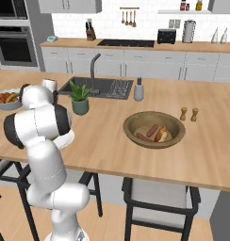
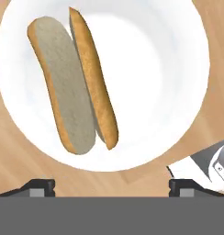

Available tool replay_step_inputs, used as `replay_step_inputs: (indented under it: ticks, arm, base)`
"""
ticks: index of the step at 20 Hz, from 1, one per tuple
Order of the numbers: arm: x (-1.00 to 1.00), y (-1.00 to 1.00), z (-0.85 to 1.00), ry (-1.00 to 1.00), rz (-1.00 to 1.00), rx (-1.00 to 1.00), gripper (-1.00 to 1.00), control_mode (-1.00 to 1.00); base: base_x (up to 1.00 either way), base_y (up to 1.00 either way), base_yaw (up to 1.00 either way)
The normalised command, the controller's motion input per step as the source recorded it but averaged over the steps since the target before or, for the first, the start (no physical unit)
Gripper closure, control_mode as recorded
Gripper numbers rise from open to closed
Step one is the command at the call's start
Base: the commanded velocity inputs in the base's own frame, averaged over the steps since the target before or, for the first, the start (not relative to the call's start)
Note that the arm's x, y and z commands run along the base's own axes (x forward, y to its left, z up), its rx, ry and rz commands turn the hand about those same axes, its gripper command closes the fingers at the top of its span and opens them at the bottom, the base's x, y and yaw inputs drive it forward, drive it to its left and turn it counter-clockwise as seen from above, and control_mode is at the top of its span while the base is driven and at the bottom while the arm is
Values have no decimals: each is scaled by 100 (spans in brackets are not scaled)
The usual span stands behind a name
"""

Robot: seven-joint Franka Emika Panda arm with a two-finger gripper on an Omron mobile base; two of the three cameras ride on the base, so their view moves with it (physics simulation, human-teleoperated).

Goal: Place one bun and one sausage from the bowl on each plate.

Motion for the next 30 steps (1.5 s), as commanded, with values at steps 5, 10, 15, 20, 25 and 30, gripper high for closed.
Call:
replay_step_inputs:
  ticks: [5, 10, 15, 20, 25, 30]
  arm:
    - [-3, -83, 95, -5, 0, -15, -100, -100]
    - [6, -100, 67, 0, 0, -13, -100, -100]
    - [14, -100, 37, 0, -2, -13, -100, -100]
    - [4, -100, 19, 0, -5, -15, -100, -100]
    - [0, -100, 0, 0, -2, -8, -100, -100]
    - [4, -100, -23, 0, 0, 7, -100, -100]
  base:
    - [0, 0, 0]
    - [0, 0, 0]
    - [0, 0, 0]
    - [0, 0, 0]
    - [0, 0, 0]
    - [0, 0, 0]
